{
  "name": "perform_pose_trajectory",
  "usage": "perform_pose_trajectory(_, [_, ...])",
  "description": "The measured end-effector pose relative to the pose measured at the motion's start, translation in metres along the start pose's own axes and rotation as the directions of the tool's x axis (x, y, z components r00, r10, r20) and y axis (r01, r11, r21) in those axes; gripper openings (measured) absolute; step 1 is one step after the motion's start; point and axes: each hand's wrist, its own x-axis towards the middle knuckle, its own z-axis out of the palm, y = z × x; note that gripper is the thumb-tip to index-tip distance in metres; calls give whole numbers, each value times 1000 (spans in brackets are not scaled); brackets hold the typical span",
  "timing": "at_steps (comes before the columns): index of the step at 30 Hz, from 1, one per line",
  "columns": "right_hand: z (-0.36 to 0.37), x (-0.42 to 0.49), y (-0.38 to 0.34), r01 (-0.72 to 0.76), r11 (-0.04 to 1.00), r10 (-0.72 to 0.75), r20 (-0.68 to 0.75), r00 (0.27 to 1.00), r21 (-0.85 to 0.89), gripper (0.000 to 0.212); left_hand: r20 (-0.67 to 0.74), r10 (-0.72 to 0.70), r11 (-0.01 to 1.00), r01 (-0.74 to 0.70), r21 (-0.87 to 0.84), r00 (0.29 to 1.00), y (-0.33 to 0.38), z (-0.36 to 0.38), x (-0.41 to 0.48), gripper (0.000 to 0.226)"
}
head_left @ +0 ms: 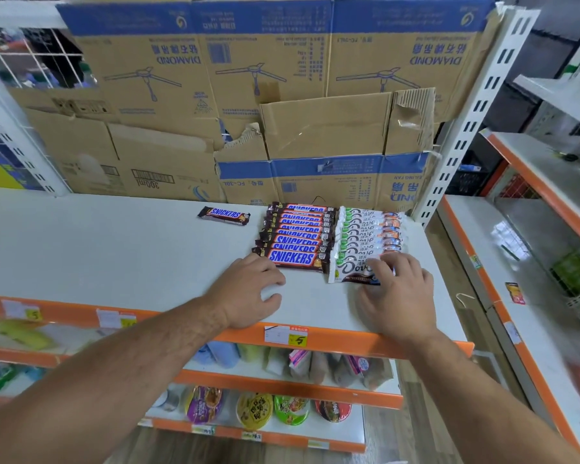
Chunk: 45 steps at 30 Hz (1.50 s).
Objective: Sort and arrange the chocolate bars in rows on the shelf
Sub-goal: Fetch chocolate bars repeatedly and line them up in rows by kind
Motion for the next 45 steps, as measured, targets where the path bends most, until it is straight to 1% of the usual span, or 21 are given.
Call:
perform_pose_trajectory(3, [-5, -6, -8, 28, 1000, -28, 15, 999, 5, 43, 16, 6, 1000, -6, 10, 1000, 1, -2, -2, 53])
perform_pose_trajectory(5, [-8, -10, -20, 40, 999, -40, 44, 998, 6, 39, 47, 11, 999, -13, 29, 999, 0, -4, -5, 53])
perform_pose_trajectory(8, [-10, -16, -53, 85, 996, -87, 119, 989, 23, 35, 97, 20, 999, -25, 44, 995, -10, -14, -16, 45])
perform_pose_trajectory(10, [-12, -18, -85, 121, 990, -129, 133, 983, 72, 32, 109, -7, 1000, 4, 25, 994, -25, -26, -30, 47])
perform_pose_trajectory(13, [-10, -21, -144, 164, 980, -182, 178, 967, 110, 26, 105, -71, 997, 71, -2, 992, -65, -46, -62, 55])
perform_pose_trajectory(15, [-4, -22, -188, 125, 983, -150, 197, 969, 131, 27, 77, -105, 994, 107, -20, 992, -99, -62, -89, 53])
perform_pose_trajectory(17, [4, -22, -237, 89, 985, -121, 228, 966, 145, 39, 45, -138, 990, 139, -28, 989, -135, -84, -121, 55])
perform_pose_trajectory(19, [9, -19, -289, 109, 981, -151, 287, 946, 158, 53, 24, -159, 987, 159, -23, 987, -171, -107, -151, 52])
perform_pose_trajectory(20, [11, -17, -315, 122, 979, -171, 326, 930, 163, 56, 10, -172, 985, 173, -18, 985, -189, -119, -167, 51])
perform_pose_trajectory(23, [24, -9, -391, 173, 970, -226, 378, 898, 169, 47, -33, -236, 972, 236, -23, 971, -242, -154, -215, 48])
perform_pose_trajectory(25, [35, -5, -440, 217, 955, -280, 378, 882, 201, 46, -46, -299, 954, 297, -42, 953, -276, -173, -247, 48])
perform_pose_trajectory(28, [50, 2, -511, 279, 926, -362, 390, 847, 254, 48, -115, -372, 928, 372, -24, 921, -318, -199, -292, 54])
perform_pose_trajectory(31, [63, 13, -578, 342, 887, -445, 377, 812, 310, 49, -172, -448, 891, 453, -11, 877, -358, -217, -333, 46])
perform_pose_trajectory(32, [68, 16, -599, 361, 874, -470, 377, 798, 325, 49, -182, -473, 878, 478, -18, 862, -371, -221, -345, 47])
perform_pose_trajectory(35, [87, 27, -660, 411, 835, -535, 368, 760, 366, 47, -205, -539, 836, 549, -13, 817, -410, -233, -377, 57])
perform_pose_trajectory(38, [112, 42, -718, 459, 791, -597, 346, 724, 404, 46, -221, -582, 805, 593, -20, 782, -452, -247, -400, 52])
perform_pose_trajectory(42, [150, 71, -792, 465, 754, -641, 367, 674, 464, 46, -238, -652, 746, 665, -34, 720, -515, -270, -417, 55])
perform_pose_trajectory(45, [178, 100, -843, 493, 728, -672, 353, 651, 476, 44, -236, -676, 723, 691, -27, 698, -567, -289, -419, 52])
